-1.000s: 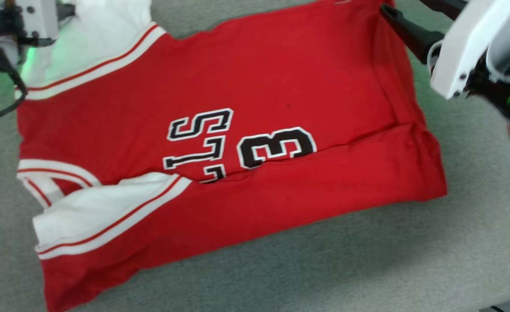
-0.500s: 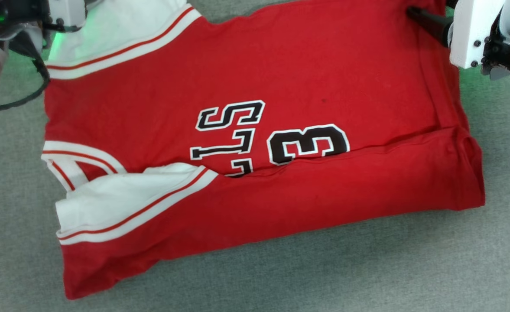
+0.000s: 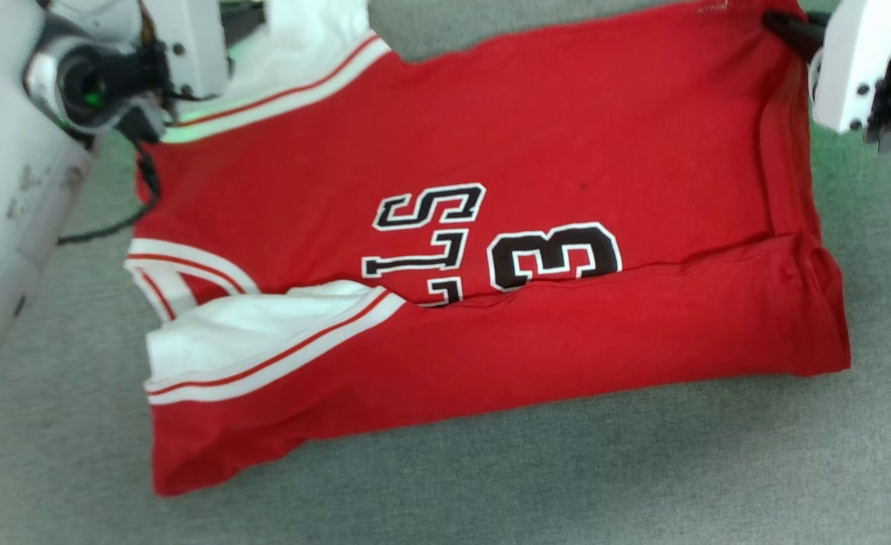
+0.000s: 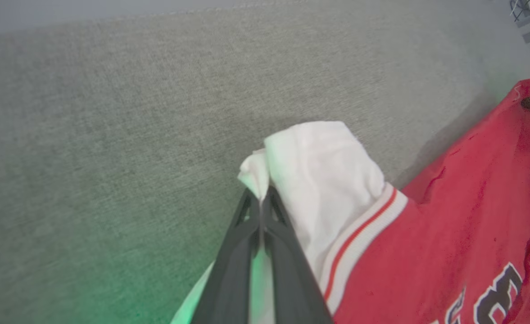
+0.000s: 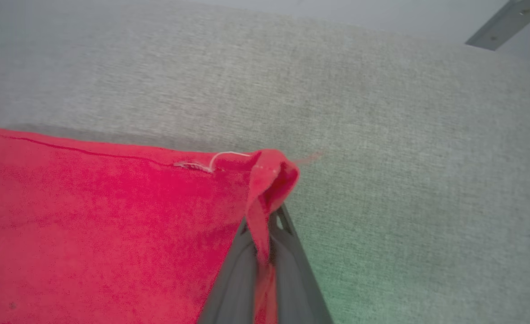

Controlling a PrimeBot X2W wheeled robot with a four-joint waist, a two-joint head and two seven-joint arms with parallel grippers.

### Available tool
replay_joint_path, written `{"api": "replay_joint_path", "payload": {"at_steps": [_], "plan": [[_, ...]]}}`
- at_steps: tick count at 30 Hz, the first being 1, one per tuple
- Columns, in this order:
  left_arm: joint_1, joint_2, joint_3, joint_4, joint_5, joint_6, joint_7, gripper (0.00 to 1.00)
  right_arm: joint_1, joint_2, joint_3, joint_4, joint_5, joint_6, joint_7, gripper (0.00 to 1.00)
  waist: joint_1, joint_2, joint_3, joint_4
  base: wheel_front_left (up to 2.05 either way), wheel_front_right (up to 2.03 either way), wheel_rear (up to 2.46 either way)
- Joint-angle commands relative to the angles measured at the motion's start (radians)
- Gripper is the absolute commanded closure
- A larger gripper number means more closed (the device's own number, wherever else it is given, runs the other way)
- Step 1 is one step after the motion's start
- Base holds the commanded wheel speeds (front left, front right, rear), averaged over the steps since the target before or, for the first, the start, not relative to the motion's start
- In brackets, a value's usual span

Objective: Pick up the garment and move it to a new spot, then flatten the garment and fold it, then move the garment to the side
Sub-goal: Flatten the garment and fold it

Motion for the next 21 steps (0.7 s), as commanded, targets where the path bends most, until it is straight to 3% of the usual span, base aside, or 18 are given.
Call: {"api": "replay_joint_path", "payload": {"at_steps": [1,6,14,21], "plan": [[0.024,0.013,0.009,-0.035,-0.018,0.001,-0.028,1.00,0.032,-0.011,0.013,-0.010,0.019,-0.002,-0.015,1.00,0.0000,-0.0001,-0.068,0.037,0.00,0.00,0.00],[0.117,0.059,0.008,-0.209,-0.074,0.001,-0.131,1.00,0.104,-0.079,0.056,-0.080,0.052,-0.002,-0.076,1.00,0.0000,-0.0001,-0.162,0.077,0.00,0.00,0.00],[0.320,0.218,-0.045,-0.531,-0.115,0.001,-0.242,1.00,0.305,-0.214,0.113,-0.257,0.118,-0.002,-0.139,1.00,0.0000,-0.0001,-0.274,0.127,0.00,0.00,0.00],[0.534,0.351,-0.081,-0.716,-0.136,0.001,-0.397,1.00,0.485,-0.323,0.103,-0.386,0.165,-0.002,-0.155,1.00,0.0000,-0.0001,-0.310,0.149,0.00,0.00,0.00]]}}
